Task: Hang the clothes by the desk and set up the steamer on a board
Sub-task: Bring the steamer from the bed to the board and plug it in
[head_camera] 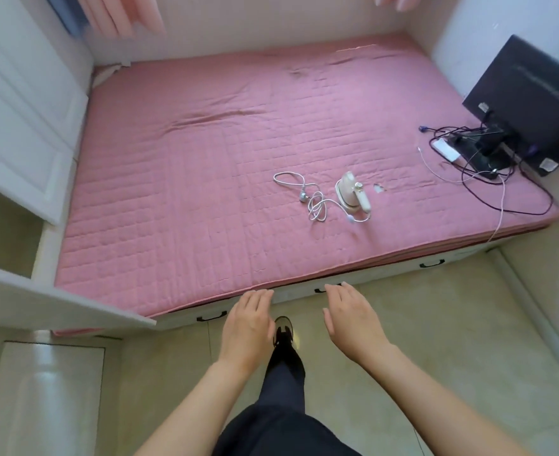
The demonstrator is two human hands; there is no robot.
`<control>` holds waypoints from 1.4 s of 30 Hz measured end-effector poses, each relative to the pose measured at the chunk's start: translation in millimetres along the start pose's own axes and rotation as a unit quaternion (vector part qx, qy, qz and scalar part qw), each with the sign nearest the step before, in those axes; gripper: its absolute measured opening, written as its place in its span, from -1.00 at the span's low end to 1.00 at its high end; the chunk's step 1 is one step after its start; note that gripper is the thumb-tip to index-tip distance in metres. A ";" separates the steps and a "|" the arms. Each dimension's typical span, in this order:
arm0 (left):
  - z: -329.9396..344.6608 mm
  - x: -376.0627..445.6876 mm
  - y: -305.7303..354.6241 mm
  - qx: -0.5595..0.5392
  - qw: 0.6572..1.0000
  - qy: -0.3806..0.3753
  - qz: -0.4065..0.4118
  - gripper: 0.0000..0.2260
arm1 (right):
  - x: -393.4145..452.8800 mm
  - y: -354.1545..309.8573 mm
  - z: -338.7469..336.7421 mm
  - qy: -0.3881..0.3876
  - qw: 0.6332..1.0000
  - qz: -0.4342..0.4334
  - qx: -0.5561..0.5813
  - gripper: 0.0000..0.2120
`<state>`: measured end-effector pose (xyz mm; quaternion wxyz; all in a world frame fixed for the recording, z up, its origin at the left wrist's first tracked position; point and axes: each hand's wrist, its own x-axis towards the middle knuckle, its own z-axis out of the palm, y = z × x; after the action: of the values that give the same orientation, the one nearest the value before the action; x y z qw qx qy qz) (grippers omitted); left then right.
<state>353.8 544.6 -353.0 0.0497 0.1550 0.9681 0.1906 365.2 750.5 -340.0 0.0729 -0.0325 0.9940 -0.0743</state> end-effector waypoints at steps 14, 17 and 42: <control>17.7 217.8 -2.3 0.002 0.998 -0.062 0.014 -0.59 | 189.0 94.4 -26.1 -0.028 0.999 0.020 -0.038 -0.57; 24.0 251.0 -5.0 0.009 0.997 -0.075 0.010 -0.60 | 217.0 113.3 -25.2 -0.043 0.998 0.023 -0.032 -0.58; 206.3 456.0 -5.3 -0.138 0.929 -0.169 -0.297 -0.58 | 431.5 281.2 108.1 -0.278 0.947 0.053 0.150 -0.60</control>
<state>-47.4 758.4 -562.4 0.2882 -0.1185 0.9111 0.2700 -59.7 980.0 -549.0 0.3541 0.0125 0.9119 -0.2070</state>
